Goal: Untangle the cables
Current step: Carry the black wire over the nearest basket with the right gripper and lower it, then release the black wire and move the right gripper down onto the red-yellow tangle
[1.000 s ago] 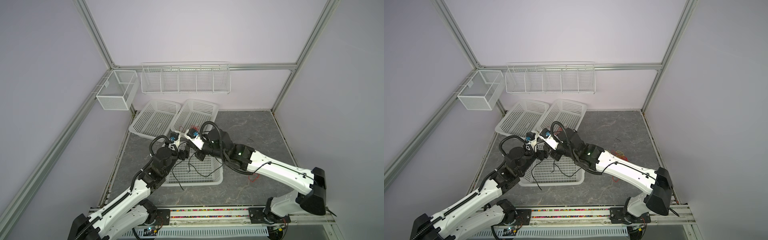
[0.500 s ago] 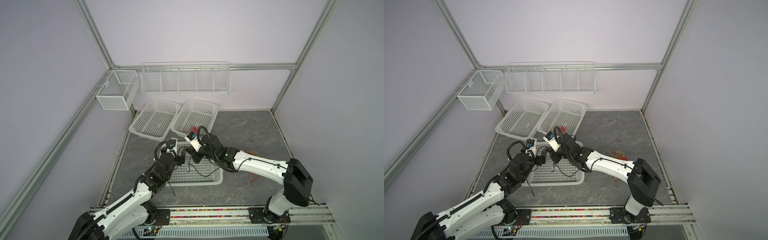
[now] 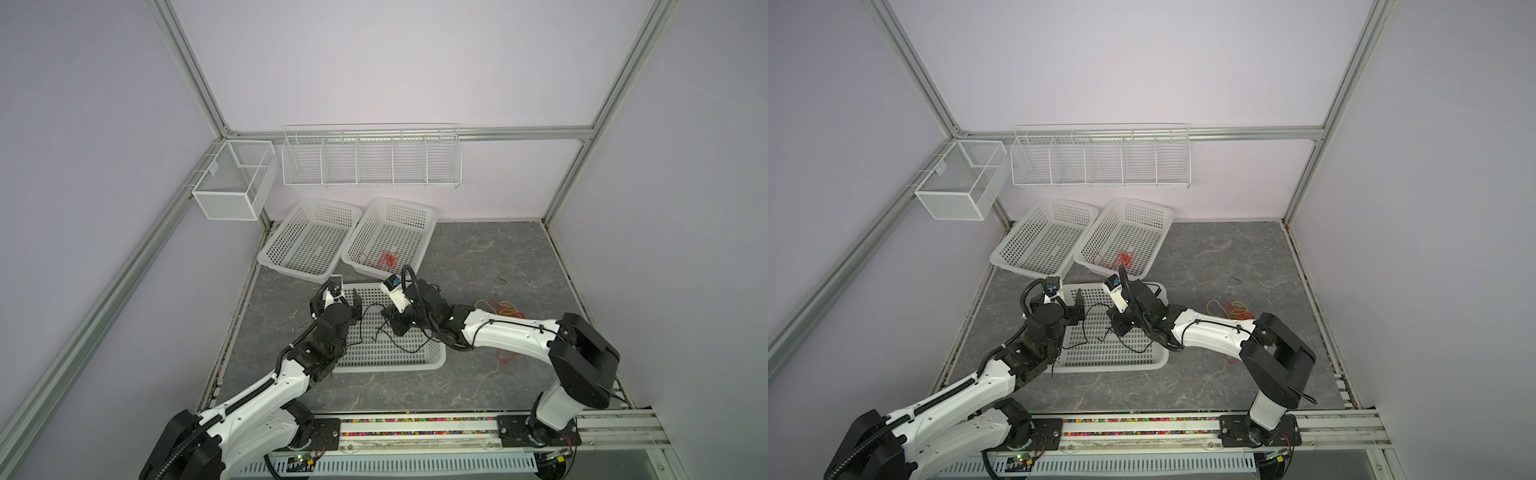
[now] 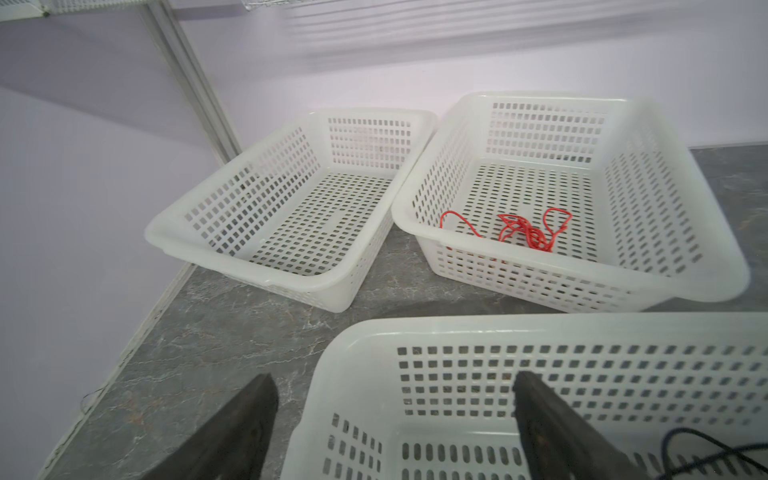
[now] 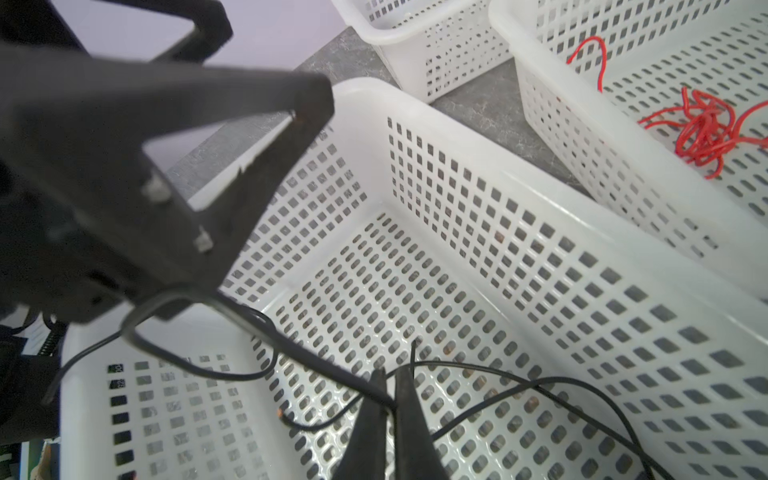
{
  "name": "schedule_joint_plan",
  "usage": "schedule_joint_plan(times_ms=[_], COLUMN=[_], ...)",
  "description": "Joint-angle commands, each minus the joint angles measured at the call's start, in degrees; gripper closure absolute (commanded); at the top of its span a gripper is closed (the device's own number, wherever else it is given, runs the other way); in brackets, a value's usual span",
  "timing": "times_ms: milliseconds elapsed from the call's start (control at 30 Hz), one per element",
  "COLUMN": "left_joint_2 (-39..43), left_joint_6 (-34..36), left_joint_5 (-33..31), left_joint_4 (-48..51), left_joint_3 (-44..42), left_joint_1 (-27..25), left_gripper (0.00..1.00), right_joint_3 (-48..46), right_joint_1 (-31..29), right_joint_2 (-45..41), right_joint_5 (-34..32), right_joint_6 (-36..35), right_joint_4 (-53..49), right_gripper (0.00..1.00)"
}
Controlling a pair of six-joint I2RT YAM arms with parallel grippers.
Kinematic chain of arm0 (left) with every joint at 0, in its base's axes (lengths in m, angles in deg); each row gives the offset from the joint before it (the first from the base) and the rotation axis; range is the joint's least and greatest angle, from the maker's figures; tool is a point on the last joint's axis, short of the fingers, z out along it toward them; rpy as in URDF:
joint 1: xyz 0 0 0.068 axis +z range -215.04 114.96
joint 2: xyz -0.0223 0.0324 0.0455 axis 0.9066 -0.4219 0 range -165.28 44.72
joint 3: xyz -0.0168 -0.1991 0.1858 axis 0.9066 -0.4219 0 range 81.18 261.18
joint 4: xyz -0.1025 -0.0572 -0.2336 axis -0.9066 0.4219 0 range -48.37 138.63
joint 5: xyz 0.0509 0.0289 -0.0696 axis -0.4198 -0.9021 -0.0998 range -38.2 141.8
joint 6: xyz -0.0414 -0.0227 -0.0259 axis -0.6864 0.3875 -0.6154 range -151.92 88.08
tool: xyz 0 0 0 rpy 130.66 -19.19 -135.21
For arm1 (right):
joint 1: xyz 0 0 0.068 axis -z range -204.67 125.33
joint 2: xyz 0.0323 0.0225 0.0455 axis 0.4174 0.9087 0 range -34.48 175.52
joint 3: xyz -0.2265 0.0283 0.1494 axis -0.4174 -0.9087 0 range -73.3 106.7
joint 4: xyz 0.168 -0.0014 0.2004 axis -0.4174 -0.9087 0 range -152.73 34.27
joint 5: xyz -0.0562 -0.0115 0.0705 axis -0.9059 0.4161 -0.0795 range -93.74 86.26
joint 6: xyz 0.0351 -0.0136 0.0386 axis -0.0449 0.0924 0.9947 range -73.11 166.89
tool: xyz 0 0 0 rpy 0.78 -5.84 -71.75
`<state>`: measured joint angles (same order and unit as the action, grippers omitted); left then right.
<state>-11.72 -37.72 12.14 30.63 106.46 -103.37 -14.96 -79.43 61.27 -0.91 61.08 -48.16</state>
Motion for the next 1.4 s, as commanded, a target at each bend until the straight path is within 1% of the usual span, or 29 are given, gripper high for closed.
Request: schedule_joint_plan(times_ms=[0, 133, 267, 333, 400, 500, 667, 767, 833, 933, 967, 1000, 1067, 1167, 1367], left_joint_2=[-1.21, -1.13, 0.23, 0.95, 1.65, 1.71, 0.52, -0.03, -0.46, -1.06, -1.20, -1.59, -2.49, -4.55, -10.48], left_joint_6=[-2.18, -1.69, -1.33, -0.82, -0.29, 0.52, 1.03, 1.19, 1.21, 1.41, 1.72, 2.25, 2.28, 2.46, 1.60], left_joint_5=[-3.57, -2.05, 0.10, 4.09, 8.76, 15.18, 20.65, 22.70, 23.49, 25.30, 26.79, 28.40, 31.26, 35.51, 40.38], left_joint_4=[-0.40, -1.96, -2.44, -2.36, -2.18, -1.86, -0.79, -0.68, -0.95, -0.75, -0.44, -0.30, 0.18, 0.13, -0.27], left_joint_3=[3.25, 4.48, 6.14, 6.99, 7.80, 8.97, 10.74, 11.36, 11.58, 12.37, 12.79, 13.24, 14.30, 16.03, 20.92], left_joint_1=[1.22, 1.76, 1.94, 1.99, 2.02, 1.97, 1.94, 1.98, 1.94, 1.96, 1.95, 1.94, 1.94, 1.85, 1.11], left_gripper=[0.11, 0.11, 0.12, 0.12, 0.12, 0.12, 0.12, 0.12, 0.12, 0.12, 0.12, 0.12, 0.12, 0.12, 0.11], right_joint_3=[-0.51, 0.60, 1.79, 2.72, 3.19, 3.66, 4.14, 4.44, 5.46, 6.42, 6.43, 6.22, 5.63, 4.13, -1.14], right_joint_1=[-0.27, -1.06, -1.13, -1.10, -1.00, -0.75, -0.06, 0.70, 0.88, 1.38, 1.88, 2.73, 4.82, 9.33, 20.38], right_joint_2=[0.39, 0.87, -0.09, -0.83, -2.13, -4.40, -8.01, -9.88, -10.45, -12.06, -12.93, -14.02, -16.15, -18.93, -24.17], right_joint_5=[-1.03, -2.36, -4.79, -6.26, -6.53, -6.39, -7.69, -7.73, -8.65, -13.41, -15.79, -17.83, -21.63, -24.79, -23.72], right_joint_6=[0.98, -0.21, -0.82, -1.23, -1.75, -2.67, -3.44, -3.80, -4.43, -4.24, -3.70, -2.85, -0.21, 3.22, 9.92], right_joint_4=[0.20, -1.98, -4.96, -7.15, -8.45, -9.79, -11.74, -12.96, -15.07, -18.65, -19.97, -21.41, -24.40, -29.38, -35.58], right_gripper=[0.93, 0.92, 0.89, 0.83, 0.72, 0.58, 0.43, 0.37, 0.36, 0.35, 0.33, 0.32, 0.26, 0.23, 0.20])
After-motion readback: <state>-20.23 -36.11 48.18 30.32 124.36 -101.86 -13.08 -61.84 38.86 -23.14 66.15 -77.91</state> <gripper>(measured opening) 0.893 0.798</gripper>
